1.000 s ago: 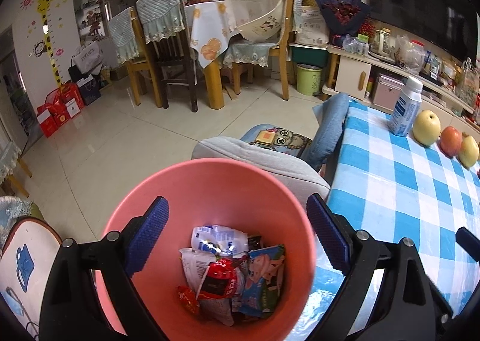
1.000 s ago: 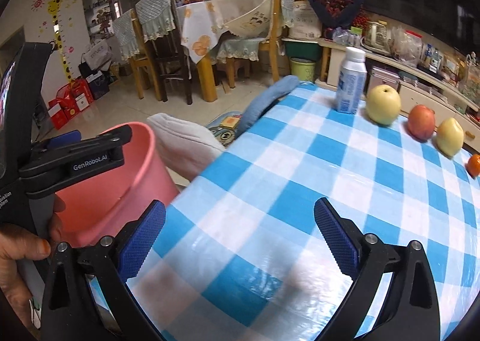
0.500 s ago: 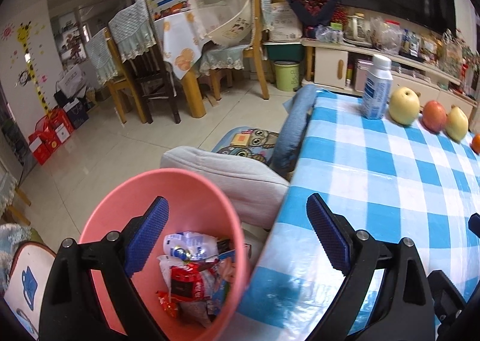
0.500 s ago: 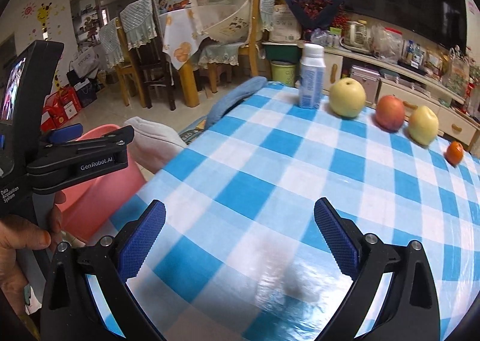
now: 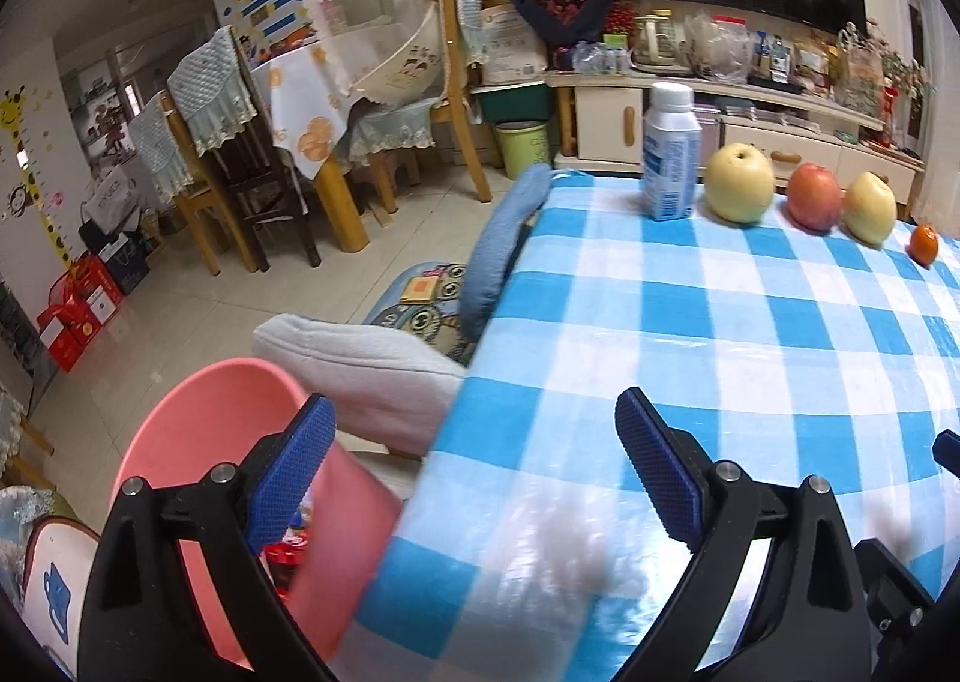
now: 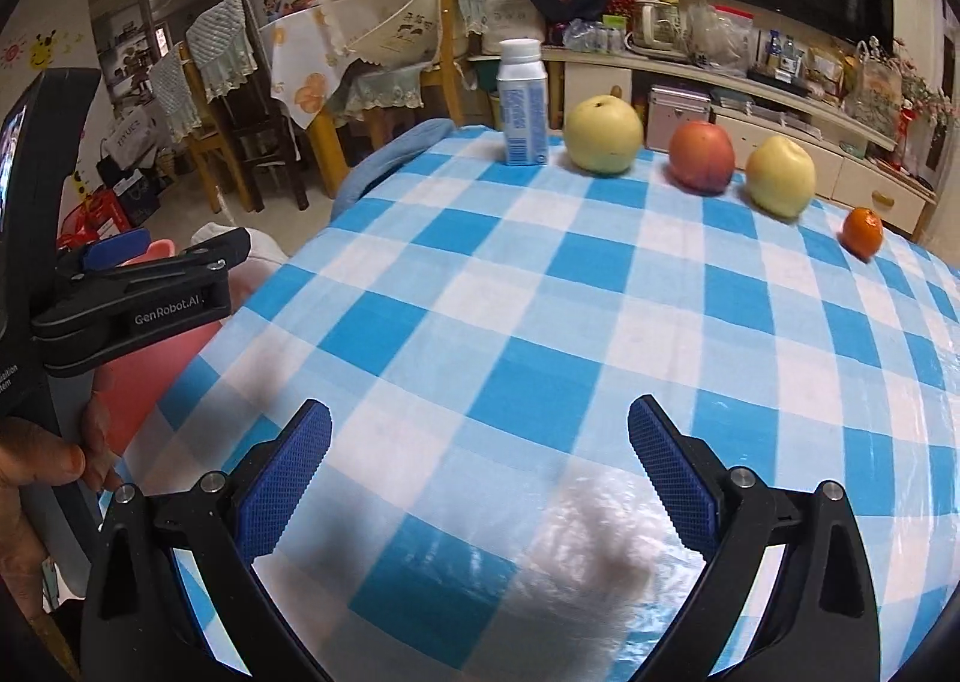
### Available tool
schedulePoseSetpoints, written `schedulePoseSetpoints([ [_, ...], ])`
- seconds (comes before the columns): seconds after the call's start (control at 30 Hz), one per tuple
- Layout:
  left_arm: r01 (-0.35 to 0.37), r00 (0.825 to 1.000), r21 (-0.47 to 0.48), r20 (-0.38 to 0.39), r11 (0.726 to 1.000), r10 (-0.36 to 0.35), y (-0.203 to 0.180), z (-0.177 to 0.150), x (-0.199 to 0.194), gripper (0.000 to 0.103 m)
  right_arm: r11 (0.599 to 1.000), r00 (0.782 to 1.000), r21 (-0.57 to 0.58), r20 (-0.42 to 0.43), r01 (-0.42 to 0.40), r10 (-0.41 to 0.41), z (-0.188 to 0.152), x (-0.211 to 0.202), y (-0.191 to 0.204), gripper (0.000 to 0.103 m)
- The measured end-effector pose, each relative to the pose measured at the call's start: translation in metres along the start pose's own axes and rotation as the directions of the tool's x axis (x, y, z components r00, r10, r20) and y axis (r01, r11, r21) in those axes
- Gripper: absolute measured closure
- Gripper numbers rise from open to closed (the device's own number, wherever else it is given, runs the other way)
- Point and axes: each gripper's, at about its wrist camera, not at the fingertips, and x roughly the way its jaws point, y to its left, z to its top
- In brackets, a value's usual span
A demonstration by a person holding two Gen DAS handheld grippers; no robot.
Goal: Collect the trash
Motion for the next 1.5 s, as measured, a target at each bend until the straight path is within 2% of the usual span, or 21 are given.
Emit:
schedulePoseSetpoints([
  [0.47,0.073,0.997,0.074,0.016,0.995,-0.075,-0.058,0.0,-0.008,0.007,0.993,0.996,0.082,0.017,0.081,-0.083,-0.004,-0.023,-0.058,0.005],
  [1.0,0.156,0.986,0.181,0.036,0.971,-0.165,-0.138,-0.005,-0.026,0.007,0.976,0.98,0.114,0.056,0.184,-0.192,-0.015,-0.056,-0.112,0.005],
  [1.27,0.261,0.959,0.181,0.061,0.948,-0.276,-0.171,-0.004,-0.045,0.007,0.963,0.967,0.148,0.086,0.225,-0.239,-0.021,-0.076,-0.139,0.005],
  [1.5,0.295,0.946,0.199,0.076,0.934,-0.315,-0.195,-0.005,-0.061,0.007,0.952,0.952,0.182,0.137,0.246,-0.273,-0.024,-0.097,-0.157,0.005],
])
